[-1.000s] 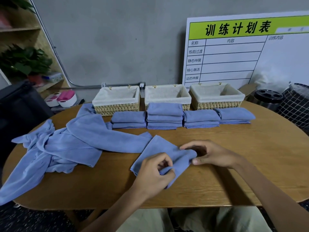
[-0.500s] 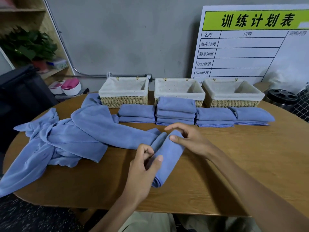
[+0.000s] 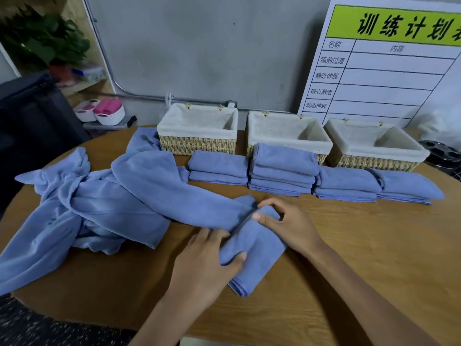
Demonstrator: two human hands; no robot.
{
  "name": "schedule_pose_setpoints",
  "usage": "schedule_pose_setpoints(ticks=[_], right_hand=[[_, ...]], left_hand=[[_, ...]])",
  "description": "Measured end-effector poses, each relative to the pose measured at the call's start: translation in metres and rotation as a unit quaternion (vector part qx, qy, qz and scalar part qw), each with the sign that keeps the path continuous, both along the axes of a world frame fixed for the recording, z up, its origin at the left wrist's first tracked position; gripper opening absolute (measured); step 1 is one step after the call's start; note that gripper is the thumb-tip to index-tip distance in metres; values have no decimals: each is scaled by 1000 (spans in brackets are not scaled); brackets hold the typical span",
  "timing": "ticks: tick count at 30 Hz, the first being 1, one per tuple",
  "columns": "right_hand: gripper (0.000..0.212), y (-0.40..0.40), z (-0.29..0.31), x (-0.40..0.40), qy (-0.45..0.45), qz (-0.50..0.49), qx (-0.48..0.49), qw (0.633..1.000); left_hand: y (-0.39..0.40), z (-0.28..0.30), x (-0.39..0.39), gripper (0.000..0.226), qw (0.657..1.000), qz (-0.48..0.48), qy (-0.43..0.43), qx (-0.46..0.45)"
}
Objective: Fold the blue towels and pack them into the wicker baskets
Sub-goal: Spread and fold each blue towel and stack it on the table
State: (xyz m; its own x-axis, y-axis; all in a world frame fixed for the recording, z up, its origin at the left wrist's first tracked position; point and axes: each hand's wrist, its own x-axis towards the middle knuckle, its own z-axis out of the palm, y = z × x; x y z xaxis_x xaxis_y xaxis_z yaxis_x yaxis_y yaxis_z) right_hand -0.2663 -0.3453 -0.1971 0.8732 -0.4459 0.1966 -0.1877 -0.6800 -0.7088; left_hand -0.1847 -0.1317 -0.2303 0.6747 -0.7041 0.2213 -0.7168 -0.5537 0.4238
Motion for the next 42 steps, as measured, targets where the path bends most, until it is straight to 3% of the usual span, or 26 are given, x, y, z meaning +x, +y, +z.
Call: schedule_pose_setpoints(ticks=[3,5,8,13,20,24,27,29,31,34,36,38,42], right_hand=[[61,3,5,-2,36,-16,-28,999],[63,1,4,-7,56,-19,-32,998],[78,-3,3,-14,55,-7,-2,998],[80,-2,10,-30,43,48,58,996],[86,3,21,-53,24,35,150,988],[72,-2,37,-57,-35,59,219,973],[53,-15,69,-53,-5,82,192,978],[52,-19,92,-46,40,111,159,980],[49,-18,107,-36,80,141,139,977],[58,-15,110,-29,84,112,164,976],[71,-14,101,-32,38,42,233,971],[71,-13,86,-43,2,-8,322,947],[70,-13,52,-76,46,22,381,923]], left_hand=[[-3,10,3,64,998,-5,43,54],[-1,28,2,49,990,-15,136,47],[-3,47,-6,29,984,-39,174,17],[-4,64,-16,40,980,-73,173,60],[-11,73,-23,45,954,-63,292,38],[-16,88,-26,40,903,-64,425,27],[-26,94,-22,86,835,-87,542,-42],[-38,98,-21,89,798,-128,579,-109],[-54,101,-25,73,774,-169,587,-167],[-72,101,-30,58,788,-169,552,-214],[-80,95,-28,64,789,-124,543,-261],[-85,90,-24,84,781,-67,536,-314],[-94,83,-20,96,786,15,498,-367]])
